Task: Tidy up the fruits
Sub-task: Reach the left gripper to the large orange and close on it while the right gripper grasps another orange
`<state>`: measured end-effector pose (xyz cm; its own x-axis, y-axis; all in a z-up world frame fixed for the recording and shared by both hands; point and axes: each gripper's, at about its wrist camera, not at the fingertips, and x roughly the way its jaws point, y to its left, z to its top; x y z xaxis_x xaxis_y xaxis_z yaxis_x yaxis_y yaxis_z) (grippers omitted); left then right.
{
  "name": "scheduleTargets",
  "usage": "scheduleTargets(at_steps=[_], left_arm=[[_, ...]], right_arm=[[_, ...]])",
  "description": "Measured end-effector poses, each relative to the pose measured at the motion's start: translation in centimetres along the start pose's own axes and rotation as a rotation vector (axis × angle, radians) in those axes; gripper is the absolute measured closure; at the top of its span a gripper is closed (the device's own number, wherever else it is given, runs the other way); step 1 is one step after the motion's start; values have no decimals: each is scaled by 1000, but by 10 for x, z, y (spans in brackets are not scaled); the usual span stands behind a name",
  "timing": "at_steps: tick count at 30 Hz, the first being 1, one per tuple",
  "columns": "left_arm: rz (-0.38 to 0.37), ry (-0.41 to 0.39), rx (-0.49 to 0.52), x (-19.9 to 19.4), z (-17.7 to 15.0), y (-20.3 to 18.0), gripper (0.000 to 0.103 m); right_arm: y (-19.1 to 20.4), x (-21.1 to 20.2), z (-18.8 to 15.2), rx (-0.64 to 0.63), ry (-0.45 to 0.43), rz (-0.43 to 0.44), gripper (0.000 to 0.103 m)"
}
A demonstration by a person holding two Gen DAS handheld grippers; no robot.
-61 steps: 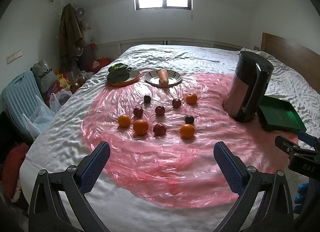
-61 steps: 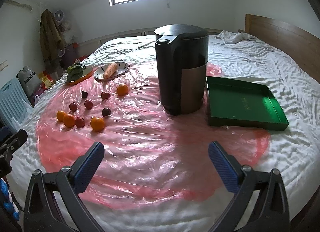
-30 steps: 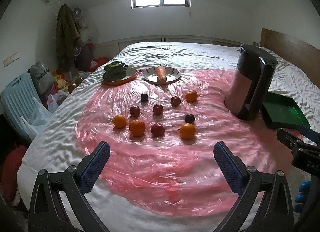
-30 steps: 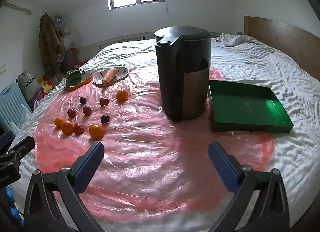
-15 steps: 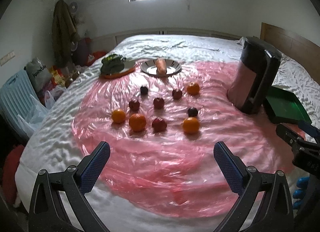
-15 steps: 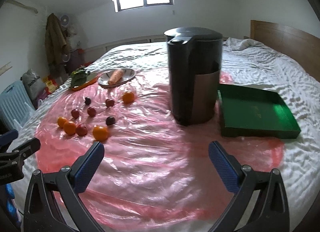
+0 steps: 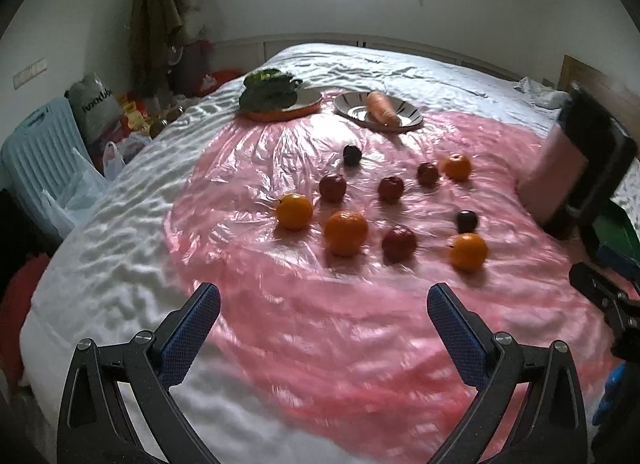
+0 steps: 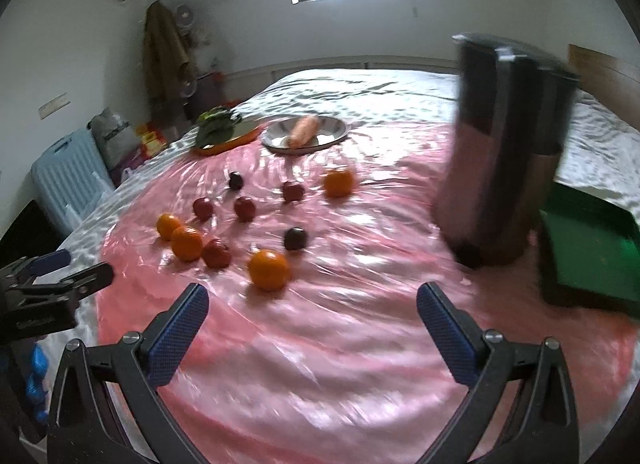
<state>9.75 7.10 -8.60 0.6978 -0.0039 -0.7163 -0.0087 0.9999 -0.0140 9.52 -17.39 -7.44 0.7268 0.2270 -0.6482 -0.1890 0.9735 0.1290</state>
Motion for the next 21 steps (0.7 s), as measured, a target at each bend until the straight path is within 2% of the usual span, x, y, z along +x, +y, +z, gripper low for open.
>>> scheduleTargets(at_steps=[2,4,6,10,12,16,17,18,19,21], left_arm=[[-11,14,11,17,7,2,4],[-30,41,16,31,13,3,23],[-63,84,0,48,19,5,30],[-107,145,-27,69,28,2,38],[-127,175,-54,78,31,-1,38],[-137,222,-82,91,39,-7,43],[-139,234,-88,94,41,-7,44],[-140,249,-95,97,42,-8,46],[-138,260,-100,100,44,-8,47],[-142,284,-118,106,47,-7,47]], right_arm=[[3,17,4,-1,27,23,0],[4,33,9,29,44,74,0],[5,51,12,58,82,103,0],[10,80,14,71,160,124,0],[10,93,15,80,206,132,0],[7,105,17,109,260,150,0],[7,106,19,119,272,156,3],[6,109,20,126,287,158,13],[6,111,21,132,299,162,17],[5,114,24,144,322,169,21]])
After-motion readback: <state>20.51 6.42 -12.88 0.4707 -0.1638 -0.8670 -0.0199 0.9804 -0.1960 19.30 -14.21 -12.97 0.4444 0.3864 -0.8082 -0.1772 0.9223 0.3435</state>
